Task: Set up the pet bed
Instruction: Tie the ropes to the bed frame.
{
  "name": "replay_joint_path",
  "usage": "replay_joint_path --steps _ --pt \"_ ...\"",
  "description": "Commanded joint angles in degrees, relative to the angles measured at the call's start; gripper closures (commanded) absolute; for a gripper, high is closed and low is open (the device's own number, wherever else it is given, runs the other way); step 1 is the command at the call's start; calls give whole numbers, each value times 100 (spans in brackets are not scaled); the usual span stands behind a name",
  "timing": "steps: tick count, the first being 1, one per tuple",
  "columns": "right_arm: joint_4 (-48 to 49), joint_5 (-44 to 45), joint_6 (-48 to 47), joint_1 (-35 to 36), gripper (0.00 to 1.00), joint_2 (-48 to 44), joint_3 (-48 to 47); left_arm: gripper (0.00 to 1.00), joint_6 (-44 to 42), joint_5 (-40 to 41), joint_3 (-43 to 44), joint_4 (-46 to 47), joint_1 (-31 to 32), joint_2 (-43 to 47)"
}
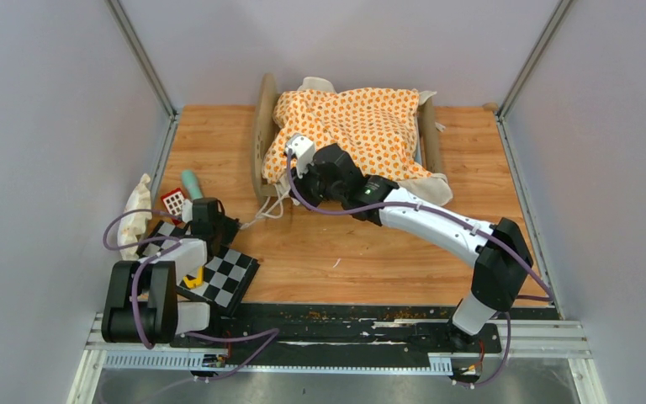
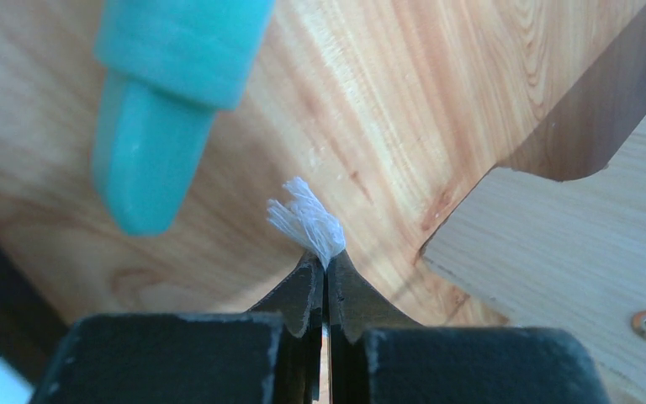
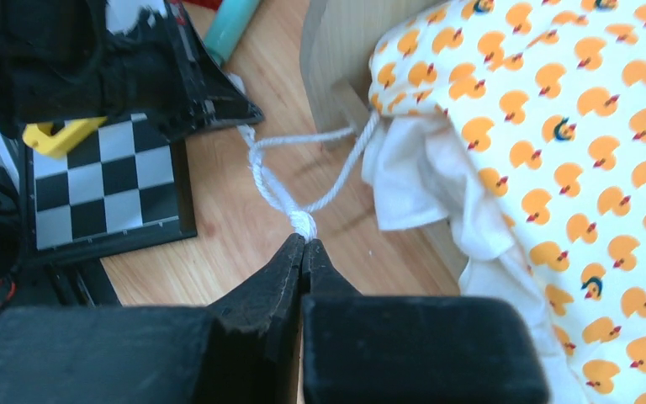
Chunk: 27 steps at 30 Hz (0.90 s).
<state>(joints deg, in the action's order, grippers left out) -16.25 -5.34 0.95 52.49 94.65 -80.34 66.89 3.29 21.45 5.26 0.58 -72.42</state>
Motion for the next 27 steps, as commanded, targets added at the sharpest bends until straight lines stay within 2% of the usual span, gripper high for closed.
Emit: replay_joint_path --steps 1,8,15,22,27 --pt "671 173 172 7 100 -100 -324 100 -326 -41 146 272 -40 -455" --pt "750 824 111 -224 100 104 -783 100 -453 12 116 323 -40 -747" --pt "617 1394 -67 -472 100 -31 -671 100 -556 516 197 -180 -40 -167" --pt "616 1465 -69 -801 100 -32 -805 100 -470 906 91 -642 -38 249" --pt "661 1488 -428 -837 100 -8 -841 100 -441 1049 -142 -877 -40 706"
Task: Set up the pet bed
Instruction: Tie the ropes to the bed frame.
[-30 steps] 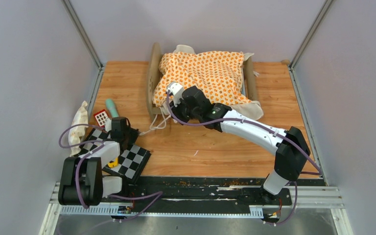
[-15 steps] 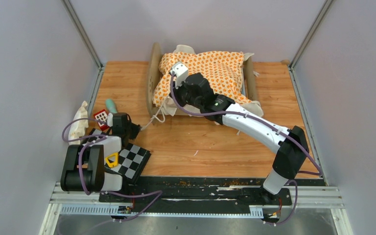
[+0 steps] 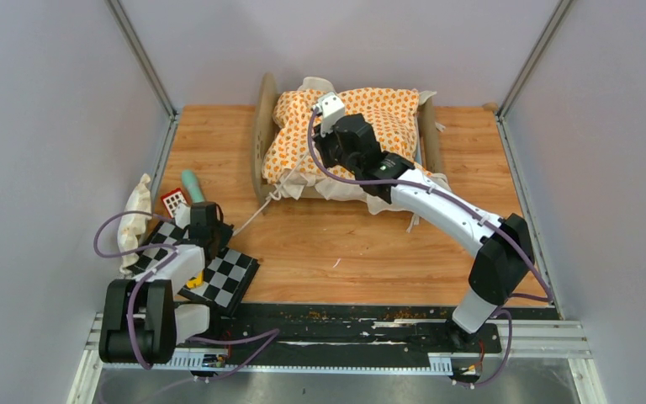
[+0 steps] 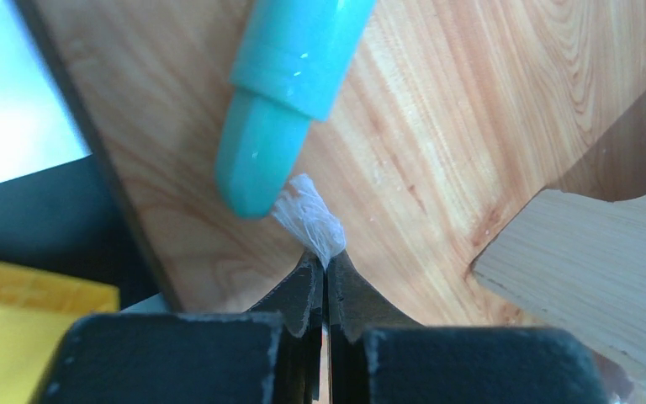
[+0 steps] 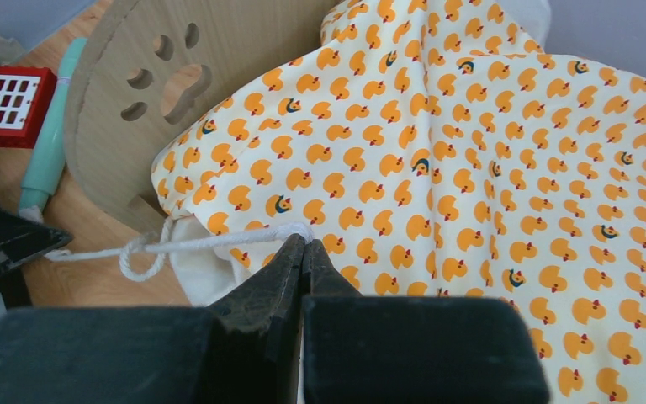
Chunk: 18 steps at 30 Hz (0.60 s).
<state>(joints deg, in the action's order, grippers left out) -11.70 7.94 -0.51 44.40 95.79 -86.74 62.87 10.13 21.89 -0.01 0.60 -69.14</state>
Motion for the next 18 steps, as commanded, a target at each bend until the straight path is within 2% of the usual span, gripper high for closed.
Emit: replay_joint_path --steps 1,6,11,15,18 --pt "237 177 -322 -30 100 -117 -199 100 -31 359 -238 -365 -43 475" --pt "344 86 -493 -66 100 141 -641 100 -73 442 -393 -475 -43 696" --pt "144 136 -576 -72 100 574 -1392 100 -90 746 -369 -494 -42 539" --pt "196 142 -587 -73 100 669 -1555 100 -102 1103 -225 -757 -43 326" --pt "272 119 -635 -89 100 693 -1557 100 130 1443 -316 -1049 -38 589"
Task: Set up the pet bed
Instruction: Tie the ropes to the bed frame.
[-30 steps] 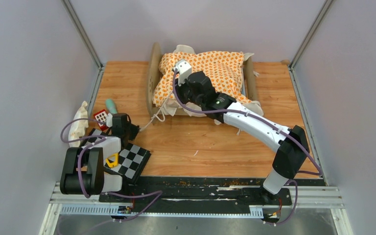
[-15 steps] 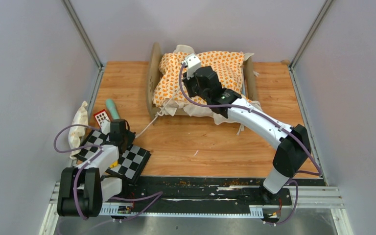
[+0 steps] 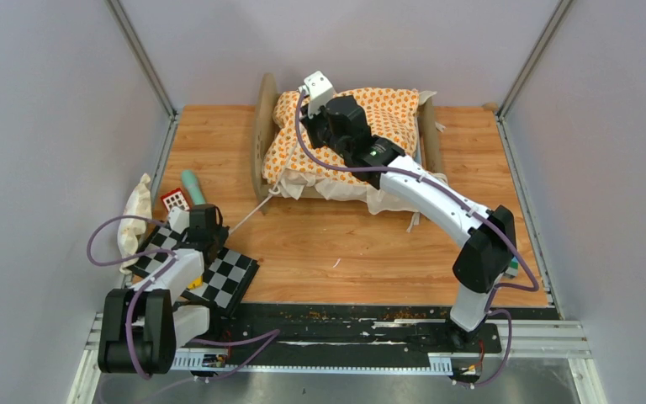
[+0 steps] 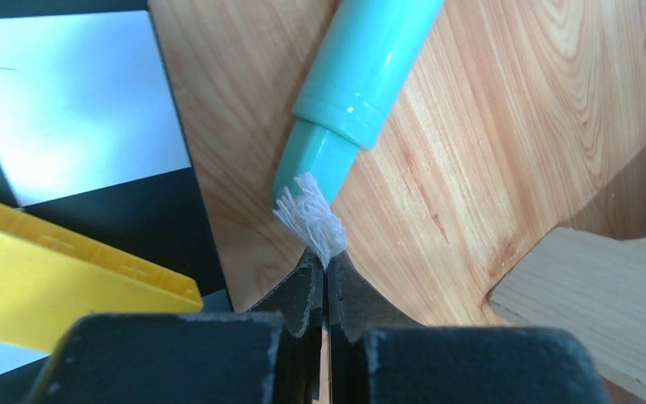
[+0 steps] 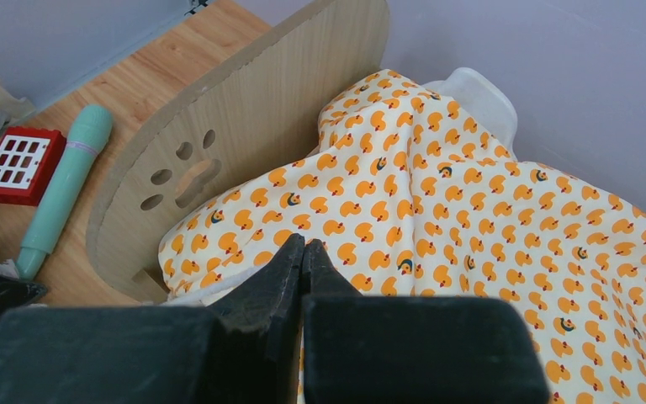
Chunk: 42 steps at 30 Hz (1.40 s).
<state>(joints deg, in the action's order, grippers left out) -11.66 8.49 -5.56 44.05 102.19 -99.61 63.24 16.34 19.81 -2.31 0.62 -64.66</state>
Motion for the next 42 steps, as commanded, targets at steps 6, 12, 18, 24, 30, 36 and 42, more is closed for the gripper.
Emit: replay_joint_path --steps 6,12,18,24,30,36,42 --pt "360 -6 -245 -52 100 216 -333 100 377 1477 -381 -1503 -45 1309" --pt "376 242 -253 -73 100 313 -375 100 298 1877 -425 -1850 -251 1619" --pt "466 409 -153 -201 100 344 -493 100 -10 1791 -143 -1852 -627 783" --pt "445 398 -138 -295 100 475 -643 100 -288 1356 -270 -1843 -1249 964" --pt "521 392 -108 -332 100 473 -515 100 -348 1239 -346 -1980 -1464 1179" --pt "491 245 -156 -331 100 459 -468 100 -277 1290 -416 -2102 -1485 1473" --pt "378 -1572 -408 -295 100 27 78 100 -1121 444 -190 -1684 -1486 1814"
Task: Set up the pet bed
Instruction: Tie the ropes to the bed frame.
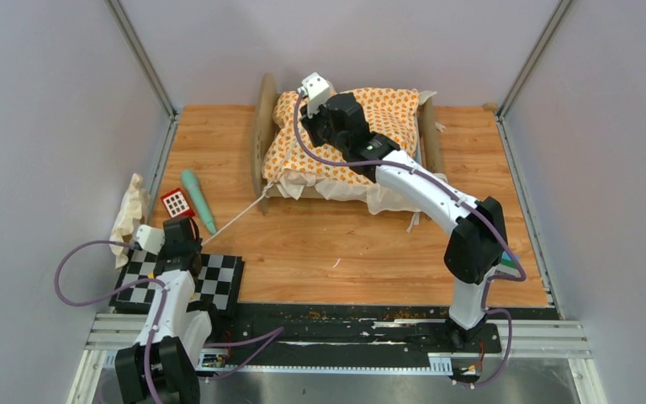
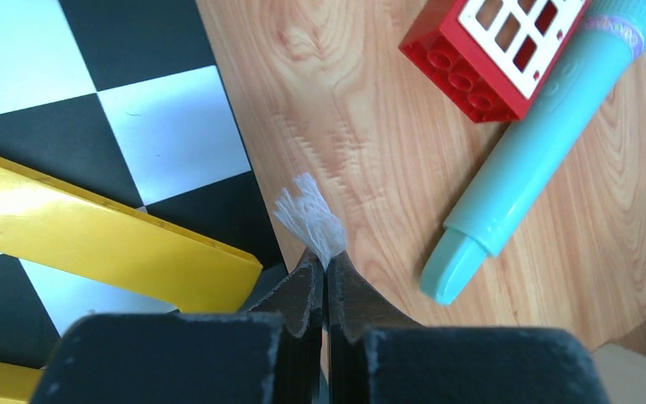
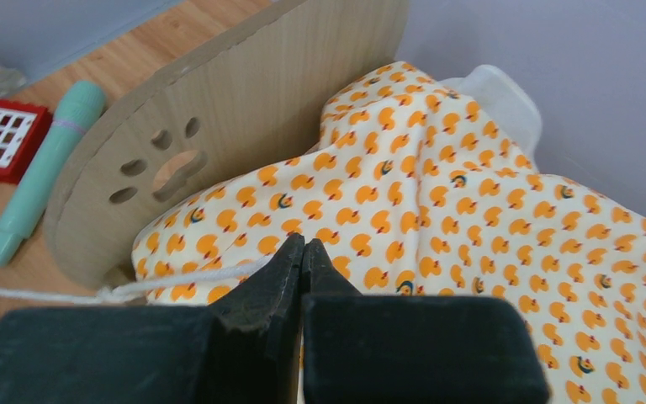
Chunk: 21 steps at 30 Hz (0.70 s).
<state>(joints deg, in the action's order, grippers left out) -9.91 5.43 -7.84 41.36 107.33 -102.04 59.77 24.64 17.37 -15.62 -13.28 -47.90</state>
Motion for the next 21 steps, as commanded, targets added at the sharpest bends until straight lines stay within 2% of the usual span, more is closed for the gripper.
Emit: replay_joint_path --steps 1,7,13,19,20,21 --pt "198 -1540 -214 18 100 -611 487 100 -899 -606 140 -310 -96 162" --pt "68 -2143 -483 649 100 -1378 1536 100 -1503 -1807 658 -182 -92 223" --pt "-66 -2396 -36 1156 100 -1713 2518 100 -1695 -2926 881 230 -87 115" --pt "-320 -2770 362 1657 100 -1591 3379 100 -1823 -3343 1167 426 -50 -202" --pt "-362 -2758 400 1729 97 -1534 3456 100 -1854 -3414 1205 457 -41 -255" --pt "-407 -2676 438 1793 90 -1452 3484 100 -1877 -3473 1220 495 -12 -302"
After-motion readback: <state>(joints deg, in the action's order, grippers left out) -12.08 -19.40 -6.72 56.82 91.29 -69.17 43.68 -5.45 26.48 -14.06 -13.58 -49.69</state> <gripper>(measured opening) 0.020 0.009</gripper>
